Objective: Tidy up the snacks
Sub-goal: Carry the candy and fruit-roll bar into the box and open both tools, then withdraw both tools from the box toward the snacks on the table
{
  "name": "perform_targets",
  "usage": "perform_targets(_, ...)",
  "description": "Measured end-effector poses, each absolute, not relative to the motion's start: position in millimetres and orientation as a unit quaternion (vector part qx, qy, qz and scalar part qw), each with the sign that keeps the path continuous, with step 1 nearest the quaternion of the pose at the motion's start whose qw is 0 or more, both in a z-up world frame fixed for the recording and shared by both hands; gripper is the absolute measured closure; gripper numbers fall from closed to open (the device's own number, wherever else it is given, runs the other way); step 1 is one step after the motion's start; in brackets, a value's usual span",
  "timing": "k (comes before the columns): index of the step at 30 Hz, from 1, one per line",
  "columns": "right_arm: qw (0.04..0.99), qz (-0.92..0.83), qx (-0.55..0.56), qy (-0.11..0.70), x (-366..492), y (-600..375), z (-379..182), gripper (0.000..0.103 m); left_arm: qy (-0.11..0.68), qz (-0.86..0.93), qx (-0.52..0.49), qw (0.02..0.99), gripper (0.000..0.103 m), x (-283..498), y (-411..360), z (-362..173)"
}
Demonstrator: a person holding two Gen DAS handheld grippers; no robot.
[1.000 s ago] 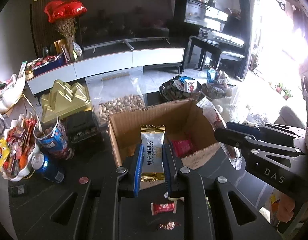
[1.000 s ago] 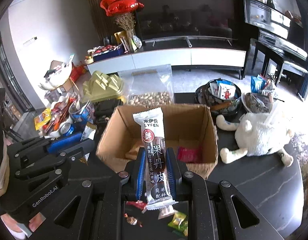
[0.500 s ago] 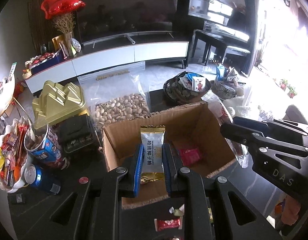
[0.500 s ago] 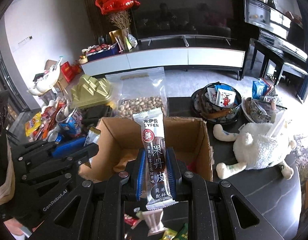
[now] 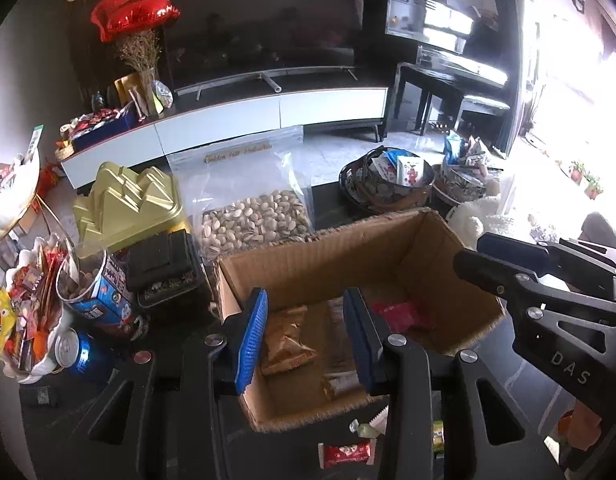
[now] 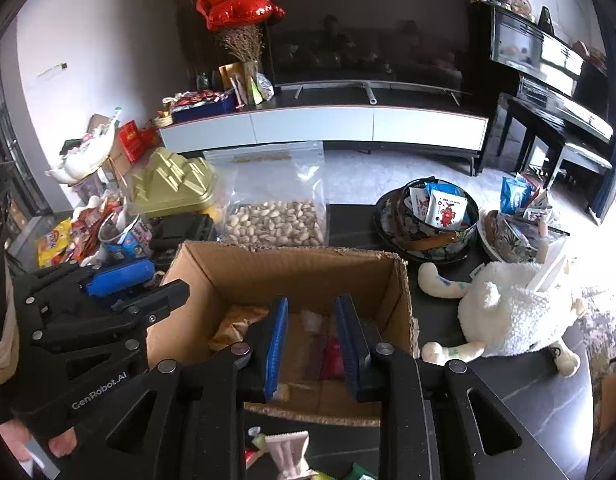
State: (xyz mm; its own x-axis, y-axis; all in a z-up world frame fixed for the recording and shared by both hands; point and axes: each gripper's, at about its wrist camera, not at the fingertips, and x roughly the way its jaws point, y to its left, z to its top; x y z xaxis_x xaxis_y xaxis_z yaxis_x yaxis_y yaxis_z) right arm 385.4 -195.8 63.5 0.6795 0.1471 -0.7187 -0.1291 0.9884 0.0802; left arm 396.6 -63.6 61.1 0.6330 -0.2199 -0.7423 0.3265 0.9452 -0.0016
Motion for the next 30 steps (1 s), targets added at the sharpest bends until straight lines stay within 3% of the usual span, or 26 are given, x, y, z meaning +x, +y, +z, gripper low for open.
perform_targets(30,0.922,0.100,-0.006,0.373,270.2,-187.4,61.5,0.077,0.375,-0.138,0.081,0.913,0.060,274.3,-54.6,65.3)
